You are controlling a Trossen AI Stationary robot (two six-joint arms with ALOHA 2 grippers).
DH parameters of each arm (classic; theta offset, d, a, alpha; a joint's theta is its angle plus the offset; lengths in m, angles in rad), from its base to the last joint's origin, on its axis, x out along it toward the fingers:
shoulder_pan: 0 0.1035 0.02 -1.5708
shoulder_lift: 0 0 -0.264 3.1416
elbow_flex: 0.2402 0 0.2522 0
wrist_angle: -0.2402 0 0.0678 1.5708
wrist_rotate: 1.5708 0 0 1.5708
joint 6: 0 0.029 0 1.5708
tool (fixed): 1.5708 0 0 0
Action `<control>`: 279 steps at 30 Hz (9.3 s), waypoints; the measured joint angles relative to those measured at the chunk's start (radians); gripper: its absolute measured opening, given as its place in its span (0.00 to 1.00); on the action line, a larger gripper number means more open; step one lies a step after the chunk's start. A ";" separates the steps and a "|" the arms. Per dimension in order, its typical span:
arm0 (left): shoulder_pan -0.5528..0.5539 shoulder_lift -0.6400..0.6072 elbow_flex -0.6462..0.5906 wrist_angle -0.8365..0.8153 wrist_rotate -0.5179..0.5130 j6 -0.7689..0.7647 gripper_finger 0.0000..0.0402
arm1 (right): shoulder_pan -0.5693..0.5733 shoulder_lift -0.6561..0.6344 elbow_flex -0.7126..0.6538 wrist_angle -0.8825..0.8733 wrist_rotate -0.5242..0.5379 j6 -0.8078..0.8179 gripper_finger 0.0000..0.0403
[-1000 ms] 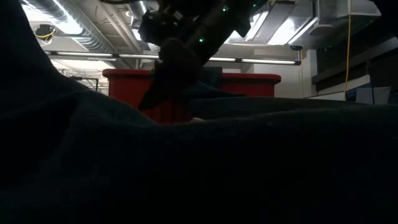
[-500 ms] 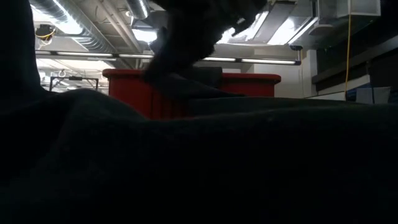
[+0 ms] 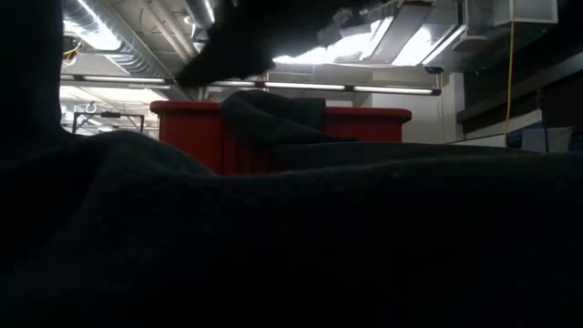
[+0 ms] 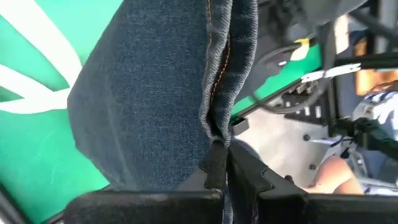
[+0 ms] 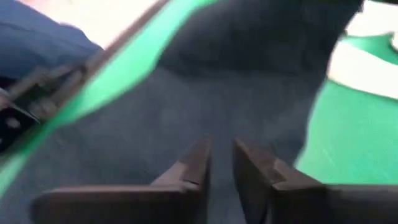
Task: Fold Laundry from Bin
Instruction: Fold the dark blue jeans
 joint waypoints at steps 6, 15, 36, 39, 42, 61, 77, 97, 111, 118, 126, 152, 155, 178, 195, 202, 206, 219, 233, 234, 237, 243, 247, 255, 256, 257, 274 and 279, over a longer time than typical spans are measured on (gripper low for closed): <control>0.000 -0.004 0.000 0.000 -0.023 0.001 0.00 | 0.003 0.000 0.000 -0.269 0.183 -0.011 0.32; 0.035 -0.004 0.000 0.000 -0.046 0.056 0.00 | -0.026 0.000 -0.001 -0.589 0.303 0.042 0.33; 0.100 -0.048 0.000 0.001 -0.004 0.123 0.00 | -0.300 -0.007 -0.192 -0.469 0.402 0.205 0.33; 0.100 -0.053 0.000 0.021 -0.012 0.122 0.00 | -0.308 -0.006 -0.192 -0.474 0.403 0.205 0.33; 0.110 -0.045 0.000 0.054 -0.037 0.126 0.00 | -0.305 -0.015 -0.179 -0.479 0.393 0.193 0.33; 0.277 -0.011 0.000 0.251 -0.099 0.430 0.00 | -0.292 -0.433 -0.087 -0.470 -0.034 0.141 0.33; 0.443 0.252 0.000 0.462 -0.048 0.654 0.00 | -0.291 -0.659 -0.085 -0.663 -0.010 0.187 0.33; 0.535 0.504 0.000 0.556 0.285 0.967 0.05 | -0.117 -0.715 -0.085 -0.798 -0.001 0.253 0.33; 0.556 0.452 0.000 0.455 0.336 1.153 0.34 | 0.058 -0.709 -0.092 -0.788 0.001 0.197 0.33; 0.430 0.353 0.000 0.159 0.101 1.136 0.34 | 0.189 -0.708 -0.243 -0.565 0.060 0.140 0.33; 0.266 0.348 0.000 0.103 -0.028 1.029 0.34 | 0.274 -0.683 -0.470 -0.136 0.279 -0.011 0.33; 0.179 0.352 0.000 0.105 -0.192 0.932 0.34 | 0.184 -0.255 -0.550 0.117 0.531 -0.305 0.33; 0.179 0.352 0.000 0.106 -0.192 0.932 0.34 | 0.187 -0.255 -0.550 0.123 0.498 -0.323 0.33; 0.179 0.352 0.000 0.113 -0.194 0.933 0.34 | 0.186 -0.199 -0.549 0.137 0.481 -0.333 0.33; 0.179 0.352 0.000 0.117 -0.169 0.932 0.34 | 0.186 -0.193 -0.503 0.168 0.488 -0.289 0.06; 0.178 0.352 0.000 0.119 0.031 0.931 0.34 | 0.186 -0.263 -0.403 0.160 0.533 -0.300 0.02; 0.165 0.352 0.000 0.124 0.066 0.930 0.34 | 0.181 -0.304 -0.336 0.140 0.605 -0.347 0.01; 0.038 0.387 -0.017 0.135 -0.062 0.671 0.34 | 0.032 -0.332 -0.076 0.062 0.768 -0.357 0.01; 0.038 0.418 -0.376 0.041 -0.072 0.265 0.34 | -0.064 -0.332 0.100 0.009 0.741 -0.377 0.01; 0.034 0.418 -0.397 0.017 -0.061 0.226 0.34 | -0.064 -0.332 0.108 -0.001 0.741 -0.378 0.01; 0.025 0.410 -0.456 0.002 -0.060 0.154 0.34 | -0.064 -0.332 0.115 -0.020 0.741 -0.379 0.01; -0.014 0.357 -0.537 -0.002 -0.089 0.119 0.34 | -0.064 -0.332 0.115 -0.048 0.731 -0.379 0.01; -0.052 0.292 -0.613 0.001 -0.161 0.066 0.34 | -0.063 -0.332 0.115 -0.071 0.714 -0.380 0.01; -0.093 0.197 -0.853 0.094 -0.174 -0.102 0.34 | -0.063 -0.332 0.115 -0.071 0.704 -0.384 0.01; -0.095 0.194 -0.873 0.113 -0.184 -0.107 0.34 | -0.063 -0.332 0.115 -0.071 0.704 -0.393 0.01; -0.096 0.194 -0.889 0.124 -0.204 -0.107 0.34 | -0.063 -0.332 0.115 -0.071 0.704 -0.402 0.01; -0.045 0.192 -1.030 0.234 -0.334 -0.081 0.34 | -0.063 -0.332 0.115 -0.070 0.703 -0.406 0.01; -0.002 0.192 -1.104 0.312 -0.338 -0.047 0.34 | -0.063 -0.332 0.115 -0.070 0.696 -0.406 0.01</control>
